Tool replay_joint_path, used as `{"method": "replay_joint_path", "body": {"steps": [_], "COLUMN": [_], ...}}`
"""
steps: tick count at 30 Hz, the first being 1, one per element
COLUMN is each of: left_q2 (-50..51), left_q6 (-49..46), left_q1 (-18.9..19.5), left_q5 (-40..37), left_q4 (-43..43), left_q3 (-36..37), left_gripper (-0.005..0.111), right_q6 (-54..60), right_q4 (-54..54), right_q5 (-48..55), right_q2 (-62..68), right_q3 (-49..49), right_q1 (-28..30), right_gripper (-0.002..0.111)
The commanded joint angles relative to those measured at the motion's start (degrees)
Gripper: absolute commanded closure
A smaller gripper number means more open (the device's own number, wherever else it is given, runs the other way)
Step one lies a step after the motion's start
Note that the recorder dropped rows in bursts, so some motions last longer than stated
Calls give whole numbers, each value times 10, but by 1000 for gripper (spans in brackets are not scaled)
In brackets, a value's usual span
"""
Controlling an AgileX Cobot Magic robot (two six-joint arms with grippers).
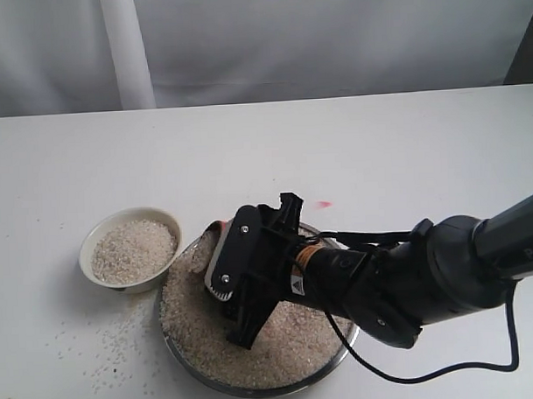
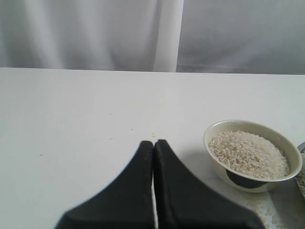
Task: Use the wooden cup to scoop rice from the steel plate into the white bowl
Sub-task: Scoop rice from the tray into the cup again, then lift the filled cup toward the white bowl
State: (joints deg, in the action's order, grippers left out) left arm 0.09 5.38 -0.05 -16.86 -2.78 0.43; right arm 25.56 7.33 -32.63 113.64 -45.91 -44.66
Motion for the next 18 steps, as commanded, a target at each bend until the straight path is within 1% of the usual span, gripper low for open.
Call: {"method": "replay_joint_path", "body": {"steps": [1, 7, 13, 18], "left_q2": [-1, -1, -1, -1], "left_q6": [1, 1, 1, 1], "left_q1": [-2, -2, -2, -2], "left_q5": [6, 6, 6, 6], "left_q4": [3, 3, 3, 3], "left_q3": [-4, -4, -4, -4], "left_gripper": [107, 107, 107, 107], "right_q6": [-11, -21, -59, -61], "right_q4": [-4, -4, -2, -2], "right_q5": [-59, -87, -128, -133], "right_q2": [-7, -7, -7, -7], "right_q3": [1, 1, 1, 1], "right_q1": [1, 1, 1, 1], "right_gripper": [108, 108, 108, 108]}}
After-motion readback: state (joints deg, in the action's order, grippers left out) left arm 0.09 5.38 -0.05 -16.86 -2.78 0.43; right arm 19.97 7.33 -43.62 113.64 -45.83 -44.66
